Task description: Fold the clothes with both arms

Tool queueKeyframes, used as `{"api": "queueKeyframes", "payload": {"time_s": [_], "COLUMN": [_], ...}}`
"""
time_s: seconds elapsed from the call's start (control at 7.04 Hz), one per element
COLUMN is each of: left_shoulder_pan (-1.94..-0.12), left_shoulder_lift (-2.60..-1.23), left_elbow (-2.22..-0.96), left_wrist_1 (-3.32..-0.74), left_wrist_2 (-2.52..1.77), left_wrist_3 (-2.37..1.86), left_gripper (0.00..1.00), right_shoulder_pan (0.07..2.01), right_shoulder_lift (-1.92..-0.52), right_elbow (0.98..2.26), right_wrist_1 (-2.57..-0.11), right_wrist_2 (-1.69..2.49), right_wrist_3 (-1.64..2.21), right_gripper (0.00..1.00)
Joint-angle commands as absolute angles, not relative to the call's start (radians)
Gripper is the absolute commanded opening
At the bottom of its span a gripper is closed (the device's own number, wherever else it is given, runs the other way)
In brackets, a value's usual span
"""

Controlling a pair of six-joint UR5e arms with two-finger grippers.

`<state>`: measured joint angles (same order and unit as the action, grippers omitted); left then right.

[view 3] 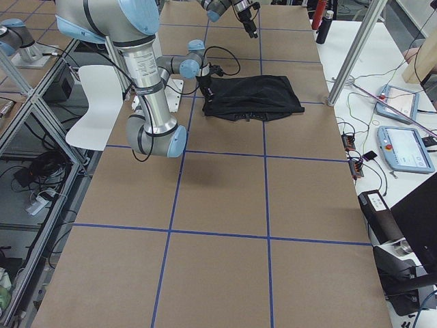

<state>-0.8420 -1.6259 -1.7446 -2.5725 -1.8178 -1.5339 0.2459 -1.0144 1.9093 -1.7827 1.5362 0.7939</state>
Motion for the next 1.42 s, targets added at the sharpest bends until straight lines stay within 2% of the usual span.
{"api": "queueKeyframes", "payload": {"time_s": [0.0, 0.14, 0.28, 0.43, 0.85, 1.14, 1.28], "left_shoulder_pan": [-0.842, -0.842, -0.842, -0.842, -0.845, -0.845, -0.845], "left_shoulder_lift": [-1.626, -1.626, -1.625, -1.618, -1.602, -1.601, -1.601], "left_elbow": [-1.746, -1.747, -1.749, -1.752, -1.762, -1.761, -1.761], "left_wrist_1": [-2.572, -2.572, -2.572, -2.572, -2.572, -2.572, -2.572], "left_wrist_2": [-1.818, -1.816, -1.816, -1.816, -1.816, -1.816, -1.816], "left_wrist_3": [-1.534, -1.534, -1.534, -1.534, -1.532, -1.532, -1.532], "left_gripper": [1.0, 1.0, 1.0, 1.0, 1.0, 1.0, 1.0], "right_shoulder_pan": [0.28, 0.314, 0.33, 0.33, 0.33, 0.33, 0.33], "right_shoulder_lift": [-1.006, -0.979, -0.93, -0.876, -0.809, -0.808, -0.811], "right_elbow": [1.911, 1.895, 1.832, 1.747, 1.634, 1.631, 1.629], "right_wrist_1": [-1.778, -1.773, -1.731, -1.697, -1.698, -1.698, -1.7], "right_wrist_2": [1.545, 1.546, 1.545, 1.545, 1.534, 1.529, 1.529], "right_wrist_3": [0.796, 0.796, 0.796, 0.798, 0.795, 0.795, 0.793], "right_gripper": [0.61, 0.55, 0.53, 0.46, 0.43, 0.41, 0.27]}}
